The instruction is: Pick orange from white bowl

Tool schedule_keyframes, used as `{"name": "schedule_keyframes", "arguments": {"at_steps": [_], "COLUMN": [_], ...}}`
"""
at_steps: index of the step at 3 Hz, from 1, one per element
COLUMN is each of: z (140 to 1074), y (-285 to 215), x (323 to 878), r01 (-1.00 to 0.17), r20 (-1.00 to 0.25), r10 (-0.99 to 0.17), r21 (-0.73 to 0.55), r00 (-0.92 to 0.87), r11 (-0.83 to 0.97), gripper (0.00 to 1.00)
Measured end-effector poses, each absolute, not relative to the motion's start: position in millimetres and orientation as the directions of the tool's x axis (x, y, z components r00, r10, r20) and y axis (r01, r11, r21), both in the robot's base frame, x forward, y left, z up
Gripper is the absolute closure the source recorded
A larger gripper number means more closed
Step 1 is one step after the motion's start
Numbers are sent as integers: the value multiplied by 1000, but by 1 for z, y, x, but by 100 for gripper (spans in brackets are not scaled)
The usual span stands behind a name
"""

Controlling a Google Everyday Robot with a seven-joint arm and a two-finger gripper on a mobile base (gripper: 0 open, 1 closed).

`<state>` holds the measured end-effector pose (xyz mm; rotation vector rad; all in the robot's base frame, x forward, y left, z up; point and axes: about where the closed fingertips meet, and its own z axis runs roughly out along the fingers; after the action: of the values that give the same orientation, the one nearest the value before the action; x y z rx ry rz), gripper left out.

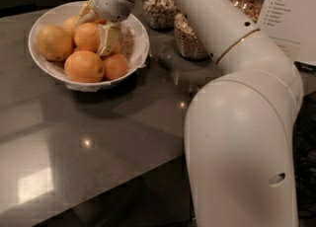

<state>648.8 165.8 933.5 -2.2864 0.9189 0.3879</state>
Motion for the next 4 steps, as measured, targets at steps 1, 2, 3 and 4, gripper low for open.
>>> {"name": "schedule_keyframes", "arguments": {"at_steps": [1,2,3,4], "z": [933,933,937,941], "y": [164,164,164,163], "x": [648,648,649,650], "r01": [-704,-704,-700,-695], "r20": [-482,-482,-477,-472], "r10": [-514,-514,-513,-511], "r21": [-449,-449,-457,-467], "r00": [710,710,714,718], "r11": [-551,-551,-549,-546], "gripper": [66,90,100,100]}}
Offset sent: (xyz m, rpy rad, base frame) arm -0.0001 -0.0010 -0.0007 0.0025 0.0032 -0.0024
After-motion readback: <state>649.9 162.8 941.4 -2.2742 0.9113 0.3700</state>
